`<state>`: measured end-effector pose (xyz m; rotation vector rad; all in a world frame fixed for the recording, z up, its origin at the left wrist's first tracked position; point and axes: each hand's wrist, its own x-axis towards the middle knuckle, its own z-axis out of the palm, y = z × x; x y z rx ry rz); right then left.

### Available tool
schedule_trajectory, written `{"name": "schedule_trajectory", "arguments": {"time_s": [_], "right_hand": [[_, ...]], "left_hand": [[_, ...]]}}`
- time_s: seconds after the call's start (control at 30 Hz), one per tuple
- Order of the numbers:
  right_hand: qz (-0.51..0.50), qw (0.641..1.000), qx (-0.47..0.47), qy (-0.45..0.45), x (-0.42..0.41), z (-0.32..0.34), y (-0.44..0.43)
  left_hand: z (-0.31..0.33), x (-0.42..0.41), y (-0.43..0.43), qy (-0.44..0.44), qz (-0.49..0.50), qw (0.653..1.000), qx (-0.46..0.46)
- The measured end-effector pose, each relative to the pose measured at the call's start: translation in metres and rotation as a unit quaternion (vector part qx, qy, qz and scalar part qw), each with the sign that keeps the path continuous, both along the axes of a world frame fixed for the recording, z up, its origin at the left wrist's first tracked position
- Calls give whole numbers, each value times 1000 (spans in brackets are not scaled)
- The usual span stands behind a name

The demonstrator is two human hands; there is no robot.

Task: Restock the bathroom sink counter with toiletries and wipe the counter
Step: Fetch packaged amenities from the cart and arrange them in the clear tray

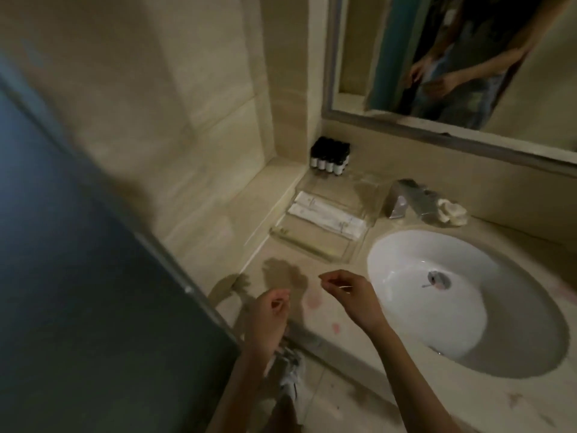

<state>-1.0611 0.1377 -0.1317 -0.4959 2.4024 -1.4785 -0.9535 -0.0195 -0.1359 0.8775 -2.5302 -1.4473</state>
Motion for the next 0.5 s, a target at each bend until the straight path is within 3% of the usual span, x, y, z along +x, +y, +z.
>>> {"name": "schedule_trajectory", "arguments": {"time_s": [0.07, 0.2, 0.33, 0.5], "right_hand": [[50, 998, 35, 27, 23, -3, -11], [171, 969, 129, 126, 65, -1, -41], [272, 942, 119, 156, 108, 9, -78], [441, 857, 85, 253, 167, 19, -126]], "left_hand": [[-3, 37, -2, 5, 33, 998, -51], [11, 102, -6, -77, 105, 983, -126], [20, 162, -10, -114, 184, 968, -127], [29, 240, -10, -151, 299, 932, -138]]}}
